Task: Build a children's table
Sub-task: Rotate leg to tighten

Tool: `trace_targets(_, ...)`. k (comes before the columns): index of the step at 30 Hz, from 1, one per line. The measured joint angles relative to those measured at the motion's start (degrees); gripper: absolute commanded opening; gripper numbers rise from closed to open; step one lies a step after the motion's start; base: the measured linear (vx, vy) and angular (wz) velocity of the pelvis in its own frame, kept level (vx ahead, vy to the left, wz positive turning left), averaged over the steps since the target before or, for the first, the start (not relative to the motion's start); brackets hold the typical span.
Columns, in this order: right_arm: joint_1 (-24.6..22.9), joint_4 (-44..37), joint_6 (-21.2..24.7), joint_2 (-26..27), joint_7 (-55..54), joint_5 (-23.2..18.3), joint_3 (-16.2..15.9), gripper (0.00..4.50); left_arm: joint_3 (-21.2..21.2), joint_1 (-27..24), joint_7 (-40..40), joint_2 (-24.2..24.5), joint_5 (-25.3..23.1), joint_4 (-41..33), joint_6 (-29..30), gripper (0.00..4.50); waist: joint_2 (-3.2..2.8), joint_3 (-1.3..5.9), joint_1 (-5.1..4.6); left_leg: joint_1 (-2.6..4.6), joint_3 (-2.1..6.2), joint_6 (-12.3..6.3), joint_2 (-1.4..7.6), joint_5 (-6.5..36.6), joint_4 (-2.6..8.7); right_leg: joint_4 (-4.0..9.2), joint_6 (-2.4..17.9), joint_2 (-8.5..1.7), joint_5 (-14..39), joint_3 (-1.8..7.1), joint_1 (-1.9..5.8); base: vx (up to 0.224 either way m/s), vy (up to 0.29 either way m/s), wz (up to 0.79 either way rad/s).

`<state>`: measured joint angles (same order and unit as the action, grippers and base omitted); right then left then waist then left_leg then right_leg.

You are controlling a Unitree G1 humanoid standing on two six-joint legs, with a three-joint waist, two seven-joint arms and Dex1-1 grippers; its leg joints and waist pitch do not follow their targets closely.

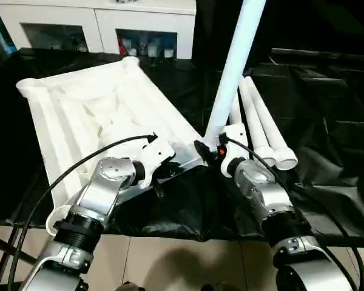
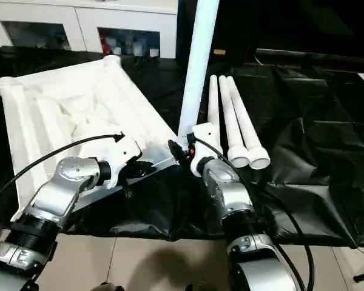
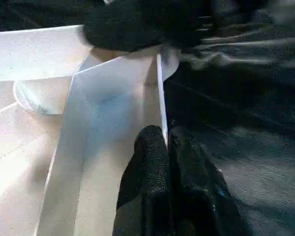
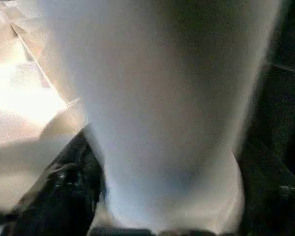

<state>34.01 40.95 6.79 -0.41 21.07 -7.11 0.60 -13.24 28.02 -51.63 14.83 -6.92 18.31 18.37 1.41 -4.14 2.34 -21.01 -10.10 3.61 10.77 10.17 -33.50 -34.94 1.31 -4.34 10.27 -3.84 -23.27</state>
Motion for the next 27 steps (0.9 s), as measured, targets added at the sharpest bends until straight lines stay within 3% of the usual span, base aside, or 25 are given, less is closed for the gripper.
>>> trace_targets(7, 0.0, 0.1, -0.1, 0.0, 0.1, 0.0, 0.0, 3.52, 0.0, 0.0, 0.0, 0.0, 0.0, 0.0, 0.0, 0.0, -0.02, -0.01, -0.01, 0.0, 0.0, 0.0, 0.0, 0.0, 0.0, 0.0, 0.0, 0.0, 0.0, 0.0, 0.0, 0.0, 0.0, 0.0)
trace_targets(11, -3.7, -5.4, 0.0, -8.5, 16.8, 0.0, -5.2, 3.52, -0.5, 0.2, -7.2, 3.0, 2.3, 2.1, -5.2, 0.0, -0.21, -0.11, 1.0, -0.13, -0.01, -0.02, -0.01, 0.0, 0.01, 0.09, 0.0, -0.01, 0.0, -0.02, 0.0, 0.0, 0.0, 0.0)
trace_targets(15, -5.6, -8.9, 0.0, -13.3, 26.7, 0.0, -8.1, 3.52, -0.6, 0.4, -12.3, 4.6, 3.4, 3.4, -7.6, 0.0, -0.29, -0.12, 1.43, -0.12, -0.02, -0.03, 0.0, 0.0, -0.04, 0.04, 0.0, -0.02, 0.0, -0.02, 0.02, 0.0, 0.0, 0.0)
trace_targets(27, -7.5, -14.0, 0.4, -20.8, 40.8, 0.0, -11.8, 3.37, -2.4, 2.3, -19.7, 6.8, 5.0, 7.8, -12.6, 0.0, -0.3, -0.12, 2.71, -0.07, -0.06, -0.02, 0.05, 0.0, -0.08, -0.03, 0.0, -0.03, 0.0, -0.02, 0.08, 0.0, 0.0, 0.0)
